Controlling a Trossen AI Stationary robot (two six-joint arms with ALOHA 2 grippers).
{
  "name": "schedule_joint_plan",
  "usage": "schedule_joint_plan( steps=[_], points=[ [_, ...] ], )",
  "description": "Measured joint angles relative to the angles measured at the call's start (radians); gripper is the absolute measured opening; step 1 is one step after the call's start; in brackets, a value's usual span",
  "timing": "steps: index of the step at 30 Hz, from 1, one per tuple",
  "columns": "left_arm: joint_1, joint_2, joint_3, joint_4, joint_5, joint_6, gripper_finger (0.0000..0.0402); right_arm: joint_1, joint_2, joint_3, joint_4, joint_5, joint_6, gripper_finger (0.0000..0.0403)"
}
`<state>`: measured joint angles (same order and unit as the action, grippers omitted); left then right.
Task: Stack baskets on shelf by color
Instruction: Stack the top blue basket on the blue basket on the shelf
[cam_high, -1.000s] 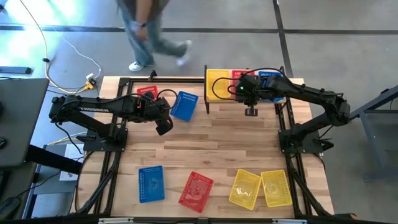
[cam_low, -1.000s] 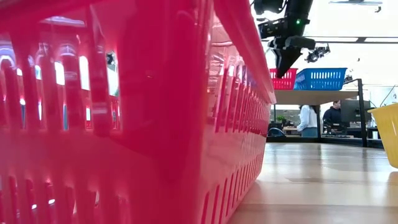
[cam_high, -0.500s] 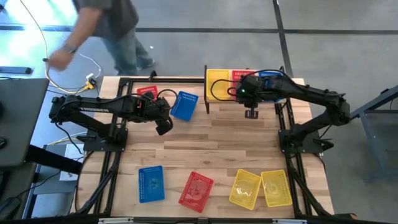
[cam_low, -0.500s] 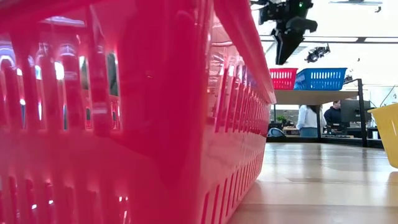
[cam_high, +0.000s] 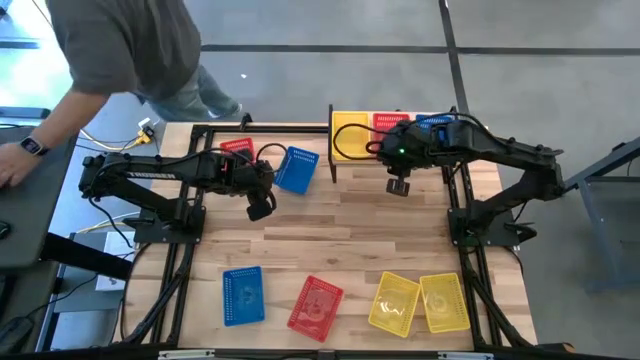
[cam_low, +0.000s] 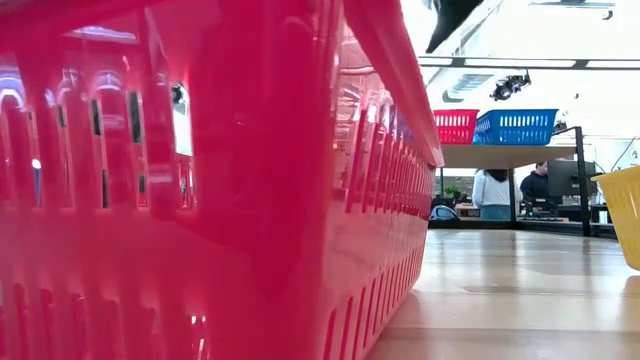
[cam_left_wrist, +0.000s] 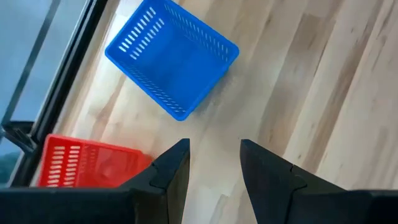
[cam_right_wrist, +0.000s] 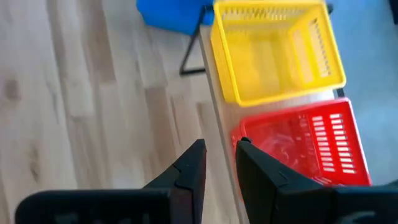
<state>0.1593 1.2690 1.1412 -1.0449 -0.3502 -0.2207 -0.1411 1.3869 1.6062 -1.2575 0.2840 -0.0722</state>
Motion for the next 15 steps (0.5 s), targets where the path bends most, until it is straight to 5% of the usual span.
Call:
schedule_joint_plan(
  steps=[12, 15],
  points=[
    [0.15, 0.0, 0.0, 0.061, 0.146, 0.344, 0.0131, 0.058, 0.0, 0.027, 0.001, -0.006, 0.147, 0.0075],
    [0.205, 0.0, 0.0, 0.113, 0.163, 0.311, 0.0131, 0.058, 0.0, 0.027, 0.001, -0.006, 0.216, 0.0075]
  ],
)
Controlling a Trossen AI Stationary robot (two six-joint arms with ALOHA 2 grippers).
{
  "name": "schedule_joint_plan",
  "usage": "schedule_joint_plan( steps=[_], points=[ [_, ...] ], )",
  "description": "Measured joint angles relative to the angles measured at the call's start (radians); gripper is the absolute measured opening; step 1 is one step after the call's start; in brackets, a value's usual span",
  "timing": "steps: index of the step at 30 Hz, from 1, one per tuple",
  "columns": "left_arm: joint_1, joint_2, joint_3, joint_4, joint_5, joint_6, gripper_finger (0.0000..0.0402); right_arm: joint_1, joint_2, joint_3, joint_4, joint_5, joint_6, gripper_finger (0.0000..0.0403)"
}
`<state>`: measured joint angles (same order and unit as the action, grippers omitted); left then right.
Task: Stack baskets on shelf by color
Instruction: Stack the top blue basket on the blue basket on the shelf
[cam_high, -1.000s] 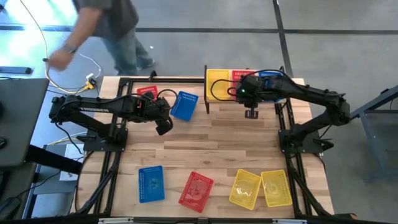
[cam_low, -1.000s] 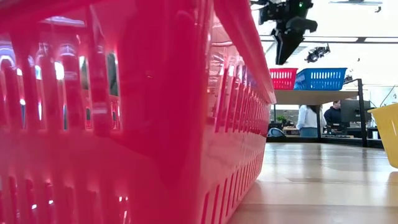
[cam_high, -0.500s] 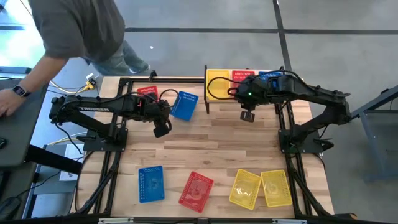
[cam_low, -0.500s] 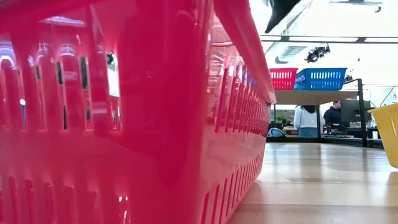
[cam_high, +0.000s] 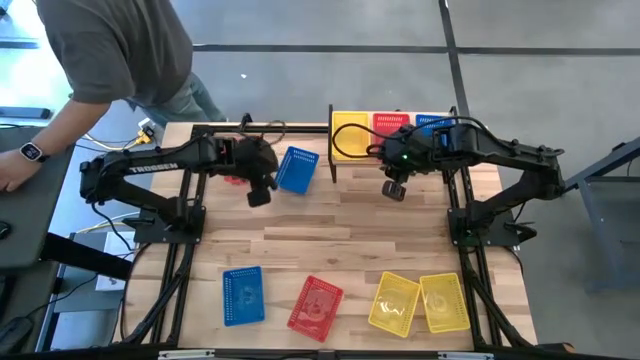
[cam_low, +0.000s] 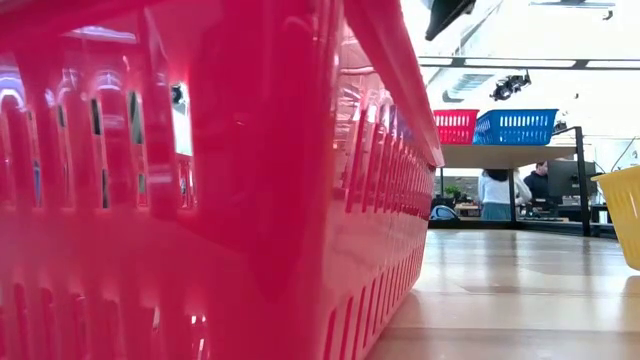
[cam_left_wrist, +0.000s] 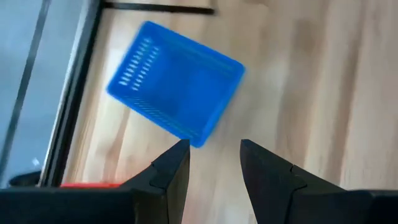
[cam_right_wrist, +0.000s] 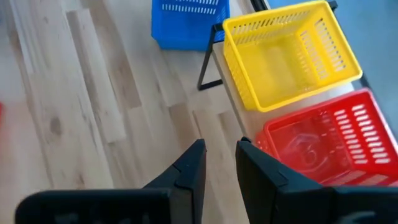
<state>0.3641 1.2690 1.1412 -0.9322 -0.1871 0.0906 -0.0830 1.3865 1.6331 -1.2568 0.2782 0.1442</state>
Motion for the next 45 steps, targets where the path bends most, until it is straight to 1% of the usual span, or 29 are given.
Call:
schedule_joint_plan(
  steps=[4, 7, 11, 17, 27, 39, 45],
  points=[
    [0.077, 0.0, 0.0, 0.013, -0.003, -0.171, 0.0131, 0.0, 0.0, 0.0, 0.0, -0.001, 0.081, 0.0075],
    [0.129, 0.001, 0.0, 0.023, 0.0, -0.25, 0.0131, 0.0, 0.0, 0.0, 0.0, -0.001, 0.118, 0.0075],
    [0.192, 0.011, 0.0, 0.058, 0.005, -0.279, 0.0131, 0.0, 0.0, 0.0, 0.008, -0.001, 0.142, 0.0075],
    [0.253, 0.088, 0.0, 0.077, 0.075, -0.282, 0.0131, 0.0, 0.0, 0.0, 0.021, -0.001, 0.172, 0.0075],
    [0.279, 0.233, 0.0, 0.112, 0.082, -0.327, 0.0131, 0.0, 0.0, 0.0, 0.034, -0.001, 0.199, 0.0075],
    [0.279, 0.346, 0.0, 0.155, 0.071, -0.401, 0.0131, 0.0, 0.001, 0.0, 0.05, -0.001, 0.198, 0.0075],
    [0.279, 0.396, 0.0, 0.175, 0.071, -0.411, 0.0131, 0.0, 0.001, 0.0, 0.05, -0.001, 0.196, 0.0075]
  ],
)
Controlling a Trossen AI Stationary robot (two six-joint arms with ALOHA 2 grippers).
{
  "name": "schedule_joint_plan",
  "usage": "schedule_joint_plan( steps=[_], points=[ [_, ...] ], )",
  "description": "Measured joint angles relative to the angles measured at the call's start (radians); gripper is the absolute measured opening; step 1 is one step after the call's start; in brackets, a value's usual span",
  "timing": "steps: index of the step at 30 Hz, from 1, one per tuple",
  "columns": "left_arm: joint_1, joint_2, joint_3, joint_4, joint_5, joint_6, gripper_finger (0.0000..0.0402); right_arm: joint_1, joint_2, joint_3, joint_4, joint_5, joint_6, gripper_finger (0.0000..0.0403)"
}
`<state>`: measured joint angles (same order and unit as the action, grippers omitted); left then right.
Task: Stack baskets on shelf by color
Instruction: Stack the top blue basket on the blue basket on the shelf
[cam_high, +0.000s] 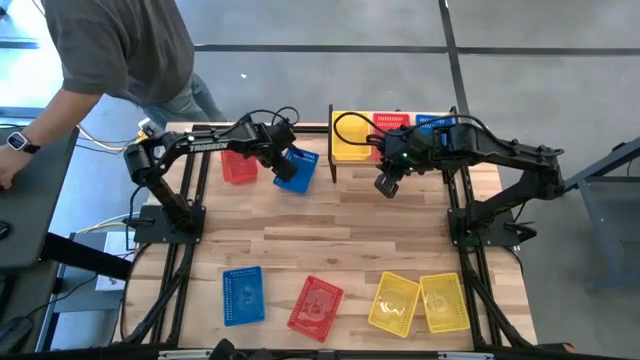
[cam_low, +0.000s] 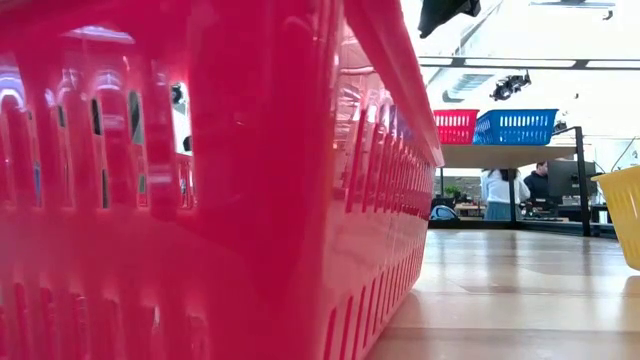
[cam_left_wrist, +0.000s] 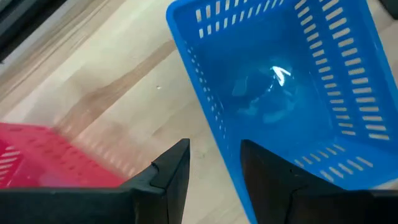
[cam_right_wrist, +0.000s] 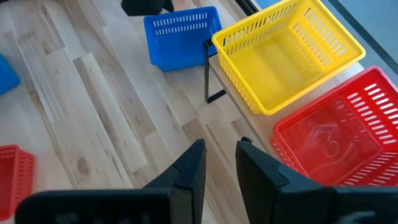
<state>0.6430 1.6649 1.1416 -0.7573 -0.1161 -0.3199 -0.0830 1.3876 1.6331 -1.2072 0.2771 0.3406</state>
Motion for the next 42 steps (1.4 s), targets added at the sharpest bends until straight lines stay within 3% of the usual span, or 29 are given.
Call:
schedule_joint_plan(
  steps=[22, 26, 34, 42],
  points=[
    [0.0, 0.124, 0.0, 0.036, 0.027, -0.037, 0.0129, 0.0, 0.0, 0.0, 0.0, -0.003, -0.001, 0.0075],
    [0.0, 0.124, 0.0, 0.048, 0.027, -0.029, 0.0106, 0.0, 0.0, 0.0, 0.0, -0.005, -0.001, 0.0075],
    [0.0, 0.123, 0.0, 0.05, 0.027, 0.002, 0.0013, 0.0, 0.0, 0.0, 0.0, -0.045, 0.0, 0.0075],
    [0.0, 0.113, 0.0, 0.046, 0.027, 0.008, 0.0006, 0.0, 0.0, 0.0, 0.0, -0.047, 0.003, 0.0075]
  ],
)
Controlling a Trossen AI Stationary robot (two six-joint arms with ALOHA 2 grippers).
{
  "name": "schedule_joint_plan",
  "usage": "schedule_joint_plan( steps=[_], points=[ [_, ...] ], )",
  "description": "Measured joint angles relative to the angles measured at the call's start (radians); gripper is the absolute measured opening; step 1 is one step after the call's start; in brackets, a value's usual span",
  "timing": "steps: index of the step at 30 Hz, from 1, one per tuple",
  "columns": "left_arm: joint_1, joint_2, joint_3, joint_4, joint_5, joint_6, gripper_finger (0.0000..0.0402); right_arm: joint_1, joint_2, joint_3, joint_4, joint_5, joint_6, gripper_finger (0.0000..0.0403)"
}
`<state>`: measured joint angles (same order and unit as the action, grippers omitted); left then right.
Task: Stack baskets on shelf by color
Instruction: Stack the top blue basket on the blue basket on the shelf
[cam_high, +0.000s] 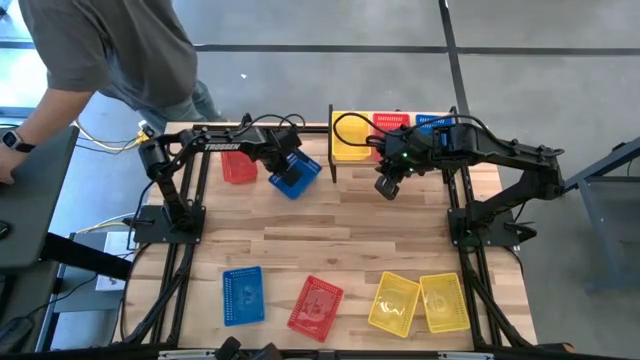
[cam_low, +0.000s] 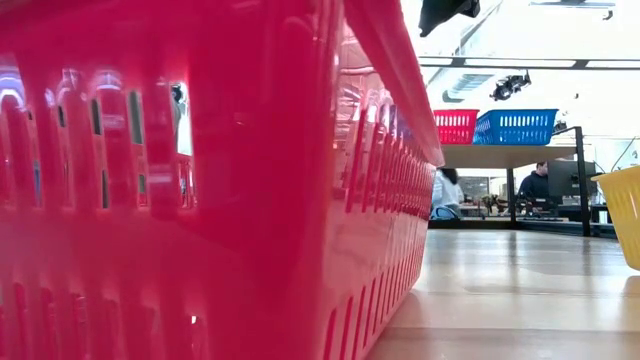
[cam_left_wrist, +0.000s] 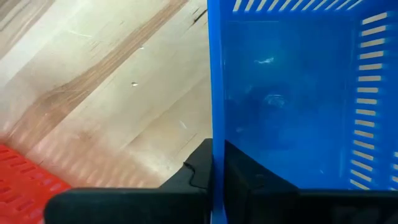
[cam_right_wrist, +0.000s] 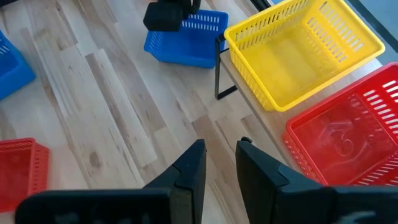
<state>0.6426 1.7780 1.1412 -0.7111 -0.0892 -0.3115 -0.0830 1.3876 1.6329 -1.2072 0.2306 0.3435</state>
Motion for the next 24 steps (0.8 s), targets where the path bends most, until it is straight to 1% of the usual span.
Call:
schedule_joint_plan(
  steps=[6, 11, 18, 24],
  points=[
    [-0.003, -0.058, 0.0, -0.004, -0.001, 0.006, 0.0003, 0.0, 0.0, 0.0, 0.0, -0.008, 0.0, 0.0075],
    [-0.003, -0.137, 0.0, -0.021, -0.002, 0.009, 0.0002, 0.01, 0.0, 0.0, 0.0, -0.041, 0.0, 0.0075],
    [-0.012, -0.273, 0.0, -0.087, -0.005, 0.009, 0.0001, 0.071, 0.0, 0.0, 0.0, -0.045, 0.043, 0.0075],
    [-0.052, -0.402, 0.0, -0.159, -0.015, -0.007, 0.0001, 0.134, 0.0, 0.0, 0.01, -0.045, 0.078, 0.0075]
  ],
)
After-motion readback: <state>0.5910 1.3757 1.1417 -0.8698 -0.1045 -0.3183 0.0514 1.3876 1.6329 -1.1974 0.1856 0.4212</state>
